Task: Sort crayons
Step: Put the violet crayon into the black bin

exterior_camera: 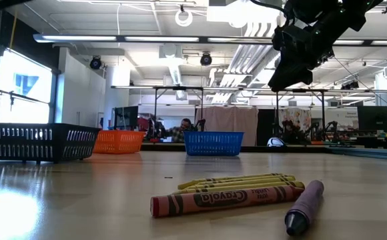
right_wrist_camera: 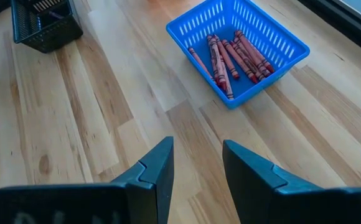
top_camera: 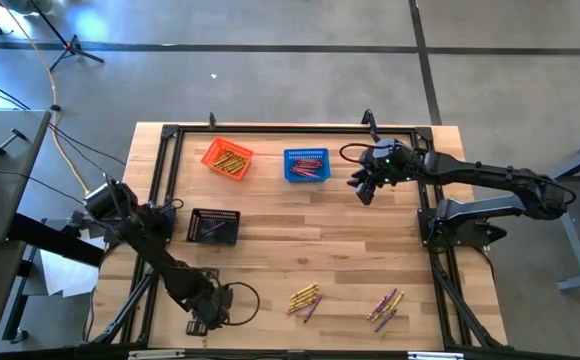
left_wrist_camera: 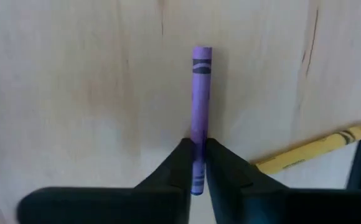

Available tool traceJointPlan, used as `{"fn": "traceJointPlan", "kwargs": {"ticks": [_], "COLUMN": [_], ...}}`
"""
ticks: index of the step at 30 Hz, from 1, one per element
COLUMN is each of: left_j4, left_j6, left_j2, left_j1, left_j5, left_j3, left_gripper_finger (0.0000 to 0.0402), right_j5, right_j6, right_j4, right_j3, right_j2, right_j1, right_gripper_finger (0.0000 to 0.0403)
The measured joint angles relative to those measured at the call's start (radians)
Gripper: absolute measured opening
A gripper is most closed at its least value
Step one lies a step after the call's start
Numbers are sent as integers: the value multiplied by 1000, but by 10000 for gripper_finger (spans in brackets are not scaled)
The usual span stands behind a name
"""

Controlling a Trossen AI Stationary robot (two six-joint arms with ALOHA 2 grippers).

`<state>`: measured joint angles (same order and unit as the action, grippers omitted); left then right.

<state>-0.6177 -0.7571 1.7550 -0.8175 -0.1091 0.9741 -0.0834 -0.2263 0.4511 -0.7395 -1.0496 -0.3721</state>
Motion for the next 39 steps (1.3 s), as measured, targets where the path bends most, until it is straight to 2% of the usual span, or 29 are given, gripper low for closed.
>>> {"fn": "traceJointPlan", "kwargs": {"ticks": [3,9,12,18,21,23,26,29,35,39], "left_j4": [29,43,25,-53,-159,-274,-405,-449,-473,-562], "left_j6": [-19,-15,34,145,166,167,186,212,215,120], "left_j2": [0,-2,-3,-6,-8,-17,-55,-133,-314,-394], "left_j1": [1,9,23,71,113,142,191,245,364,462], "left_j5": [-50,-62,-61,-27,-17,28,162,278,424,492], "left_j3": [-1,10,37,77,108,137,166,168,168,168], "left_gripper_finger": [5,3,2,1,1,1,1,1,1,1], "right_j5": [0,0,0,0,0,0,0,0,0,0], "right_j6": [3,10,15,28,29,29,30,59,100,126], "right_j4": [0,0,0,0,-1,-1,-2,-6,-7,-7], "right_j3": [0,0,0,0,0,0,0,0,0,0], "right_j2": [0,0,0,0,0,0,0,0,0,0], "right_j1": [0,0,0,0,0,0,0,0,0,0], "right_gripper_finger": [124,124,124,124,124,124,124,124,124,124]}}
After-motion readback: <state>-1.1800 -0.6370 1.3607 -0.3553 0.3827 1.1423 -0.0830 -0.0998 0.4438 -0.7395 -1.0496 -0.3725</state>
